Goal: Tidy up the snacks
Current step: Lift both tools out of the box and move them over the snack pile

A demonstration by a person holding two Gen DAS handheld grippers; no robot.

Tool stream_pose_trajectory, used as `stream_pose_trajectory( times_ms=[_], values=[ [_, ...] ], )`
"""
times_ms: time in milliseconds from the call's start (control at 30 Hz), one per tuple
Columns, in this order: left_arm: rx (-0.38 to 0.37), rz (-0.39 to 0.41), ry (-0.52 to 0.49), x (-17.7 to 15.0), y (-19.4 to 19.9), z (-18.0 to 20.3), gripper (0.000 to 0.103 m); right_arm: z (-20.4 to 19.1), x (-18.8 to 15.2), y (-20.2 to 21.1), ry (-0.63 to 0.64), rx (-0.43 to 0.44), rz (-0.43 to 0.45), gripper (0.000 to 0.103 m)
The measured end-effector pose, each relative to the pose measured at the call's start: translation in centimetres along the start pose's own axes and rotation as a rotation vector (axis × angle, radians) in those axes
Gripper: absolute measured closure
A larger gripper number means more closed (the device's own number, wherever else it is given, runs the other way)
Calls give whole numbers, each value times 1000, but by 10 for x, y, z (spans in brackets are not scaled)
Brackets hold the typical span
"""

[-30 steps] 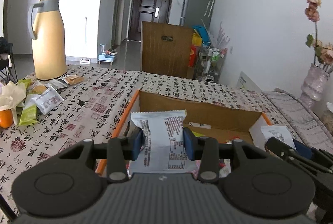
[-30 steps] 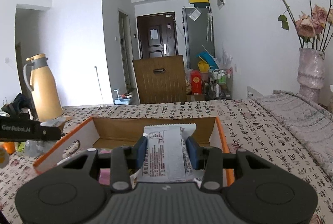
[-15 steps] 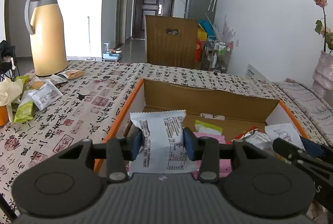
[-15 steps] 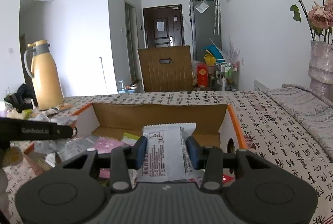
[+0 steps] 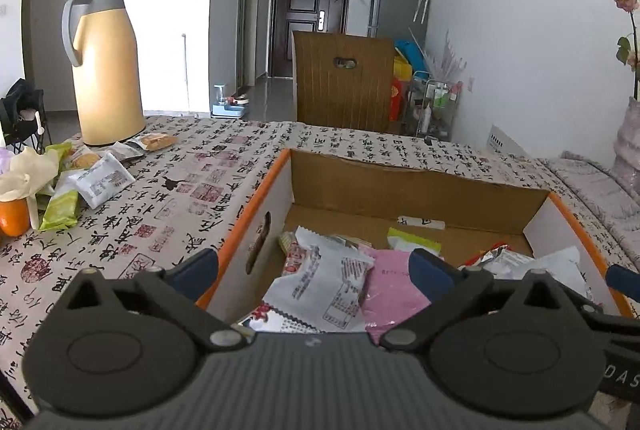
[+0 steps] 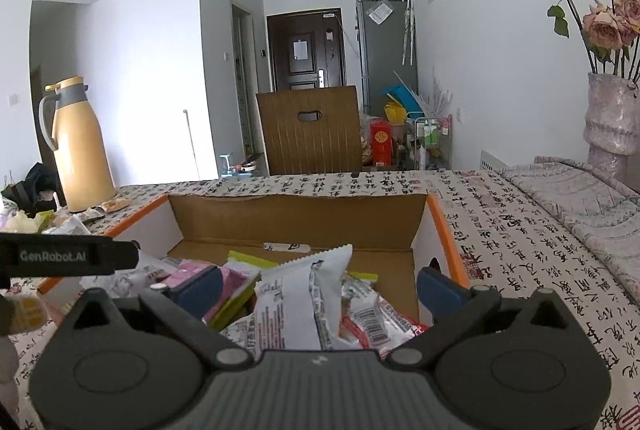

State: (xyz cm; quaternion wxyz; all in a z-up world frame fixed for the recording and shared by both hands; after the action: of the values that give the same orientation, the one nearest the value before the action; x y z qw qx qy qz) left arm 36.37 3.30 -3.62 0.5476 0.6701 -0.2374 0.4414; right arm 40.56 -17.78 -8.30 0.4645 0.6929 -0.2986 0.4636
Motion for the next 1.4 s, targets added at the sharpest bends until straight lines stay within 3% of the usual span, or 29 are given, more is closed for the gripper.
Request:
stream_pose_trajectory(
  times_ms=[433, 900, 1133, 1400],
  values=[
    [-17, -27, 1, -4, -1, 0, 0, 2, 0, 4, -10, -3, 1, 0],
    [-28, 5, 14, 4, 20, -1, 0, 1, 7, 16, 2, -28, 29, 0],
    [-50, 25, 4, 11, 45, -3, 0, -2, 8, 46, 4, -41, 30, 0],
    [-44, 14, -18, -8, 68, -14, 0, -9, -13, 77, -11, -38, -3, 0]
  ],
)
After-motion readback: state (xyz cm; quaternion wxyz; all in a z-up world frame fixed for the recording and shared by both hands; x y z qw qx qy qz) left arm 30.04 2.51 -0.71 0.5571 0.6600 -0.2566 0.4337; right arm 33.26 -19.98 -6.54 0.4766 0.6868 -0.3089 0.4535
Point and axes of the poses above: each gripper's, at about its wrist camera, not at the fingertips, and y roughly against the way its jaws point, z to its right, x to its top, the point moved 9 cm from there along -y, roughly the way its jaws point, and after that the axes turned 8 degrees about x, right-handed, at the moved point
